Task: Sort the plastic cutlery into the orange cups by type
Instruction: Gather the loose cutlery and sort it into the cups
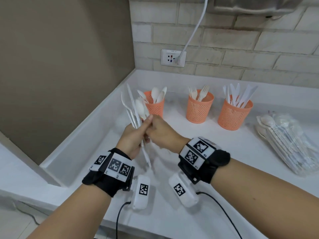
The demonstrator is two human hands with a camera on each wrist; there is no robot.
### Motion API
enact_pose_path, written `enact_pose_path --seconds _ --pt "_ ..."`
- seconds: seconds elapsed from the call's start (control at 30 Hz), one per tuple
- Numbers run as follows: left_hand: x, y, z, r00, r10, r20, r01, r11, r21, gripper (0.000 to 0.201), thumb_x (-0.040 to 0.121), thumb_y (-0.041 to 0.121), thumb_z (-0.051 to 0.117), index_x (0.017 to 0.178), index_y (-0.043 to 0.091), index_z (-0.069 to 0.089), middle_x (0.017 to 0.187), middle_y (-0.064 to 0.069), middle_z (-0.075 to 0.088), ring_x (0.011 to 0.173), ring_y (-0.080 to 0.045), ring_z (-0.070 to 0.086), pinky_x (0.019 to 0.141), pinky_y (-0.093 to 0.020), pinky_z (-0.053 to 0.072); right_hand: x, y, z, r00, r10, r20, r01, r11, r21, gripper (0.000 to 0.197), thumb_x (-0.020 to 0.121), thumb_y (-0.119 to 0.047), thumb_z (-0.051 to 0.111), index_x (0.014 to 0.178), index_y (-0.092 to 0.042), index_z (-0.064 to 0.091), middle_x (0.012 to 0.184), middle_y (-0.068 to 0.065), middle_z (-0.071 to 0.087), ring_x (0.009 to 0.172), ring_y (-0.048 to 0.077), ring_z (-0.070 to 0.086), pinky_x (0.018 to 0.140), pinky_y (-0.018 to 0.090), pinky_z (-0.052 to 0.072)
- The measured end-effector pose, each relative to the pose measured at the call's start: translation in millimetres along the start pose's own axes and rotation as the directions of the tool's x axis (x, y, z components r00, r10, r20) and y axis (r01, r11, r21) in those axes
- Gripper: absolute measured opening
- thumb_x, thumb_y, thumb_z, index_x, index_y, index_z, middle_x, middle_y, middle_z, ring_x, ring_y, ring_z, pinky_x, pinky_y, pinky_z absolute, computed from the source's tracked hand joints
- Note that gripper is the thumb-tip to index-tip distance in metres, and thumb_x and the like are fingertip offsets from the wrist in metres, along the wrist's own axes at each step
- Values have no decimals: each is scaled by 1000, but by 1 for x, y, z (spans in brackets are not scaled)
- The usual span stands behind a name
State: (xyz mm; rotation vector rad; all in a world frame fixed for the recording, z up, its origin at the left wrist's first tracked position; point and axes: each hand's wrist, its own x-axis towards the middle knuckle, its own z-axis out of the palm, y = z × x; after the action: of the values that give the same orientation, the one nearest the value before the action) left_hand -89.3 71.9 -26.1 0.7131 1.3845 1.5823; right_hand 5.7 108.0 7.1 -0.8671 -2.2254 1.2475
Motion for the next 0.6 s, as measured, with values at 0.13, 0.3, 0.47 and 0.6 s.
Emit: enact_pose_path --seconds 0.13,0.3,0.47,0.6 --pt "9 9 -17 998 -62 -27 58 991 -124 35 91 31 56 105 -1 62 93 -12 71 83 -14 71 73 -23 57 15 -7 19 991 84 106 -102 979 177 2 74 -2 50 74 -3 52 74 11 51 74 21 53 65 32 40" --pt "18 13 -36 992 -74 -105 61 990 -125 25 92 27 56 93 3 61 83 -10 67 80 -18 65 77 -27 53 33 -6 6 989 82 122 -104 976 193 13 78 -10 57 77 2 62 80 13 55 71 15 50 63 23 43" --pt "20 14 -50 988 -108 -114 83 976 -203 11 90 15 58 80 13 55 54 2 58 45 -8 56 48 -19 48 73 34 11 969 229 89 -202 949 -243 31 92 -2 44 119 5 58 101 15 59 94 27 57 69 28 49" --pt "16 15 -53 996 -73 -45 68 992 -106 17 89 13 59 73 10 58 51 3 60 47 -7 57 54 -19 50 85 51 38 931 321 173 -146 763 -630 41 96 -11 43 135 0 39 138 17 45 125 31 46 103 35 38"
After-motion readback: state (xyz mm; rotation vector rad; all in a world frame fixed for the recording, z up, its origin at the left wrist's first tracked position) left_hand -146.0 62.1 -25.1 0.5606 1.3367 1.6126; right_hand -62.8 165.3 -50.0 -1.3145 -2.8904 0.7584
